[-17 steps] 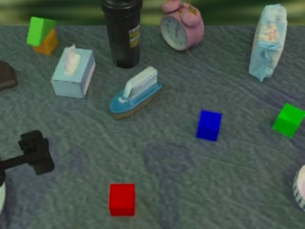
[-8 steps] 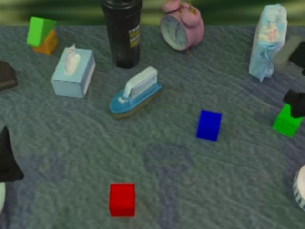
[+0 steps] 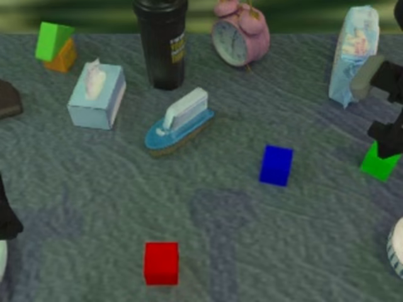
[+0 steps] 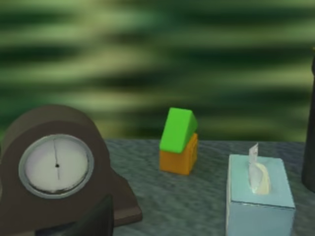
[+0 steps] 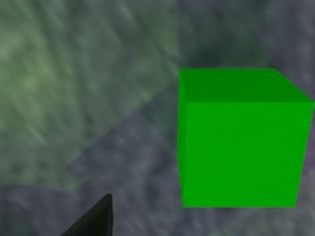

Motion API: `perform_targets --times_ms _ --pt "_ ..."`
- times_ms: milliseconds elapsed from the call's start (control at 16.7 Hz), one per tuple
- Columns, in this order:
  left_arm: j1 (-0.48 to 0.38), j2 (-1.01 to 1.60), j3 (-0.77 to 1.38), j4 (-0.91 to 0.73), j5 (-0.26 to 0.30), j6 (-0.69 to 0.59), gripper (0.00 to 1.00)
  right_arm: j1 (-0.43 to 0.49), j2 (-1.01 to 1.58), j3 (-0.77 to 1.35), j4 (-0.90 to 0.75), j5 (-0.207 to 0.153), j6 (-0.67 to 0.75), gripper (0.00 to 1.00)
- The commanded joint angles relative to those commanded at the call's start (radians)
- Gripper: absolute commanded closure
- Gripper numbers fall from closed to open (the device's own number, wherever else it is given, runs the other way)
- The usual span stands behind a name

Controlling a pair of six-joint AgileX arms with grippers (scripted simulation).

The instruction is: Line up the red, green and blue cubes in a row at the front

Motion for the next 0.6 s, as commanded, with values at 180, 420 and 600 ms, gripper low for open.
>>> perform_targets --times_ms 180,420,600 --pt "0.000 0.000 0.000 0.000 0.000 0.000 0.00 -0.003 0.004 -0.016 0.019 0.000 0.000 0.00" --pt "0.000 0.000 0.000 0.000 0.000 0.000 0.00 0.000 0.061 -0.091 0.157 0.001 0.002 0.00" --pt "0.000 0.000 0.000 0.000 0.000 0.000 0.00 0.001 0.104 -0.144 0.252 0.001 0.003 0.00"
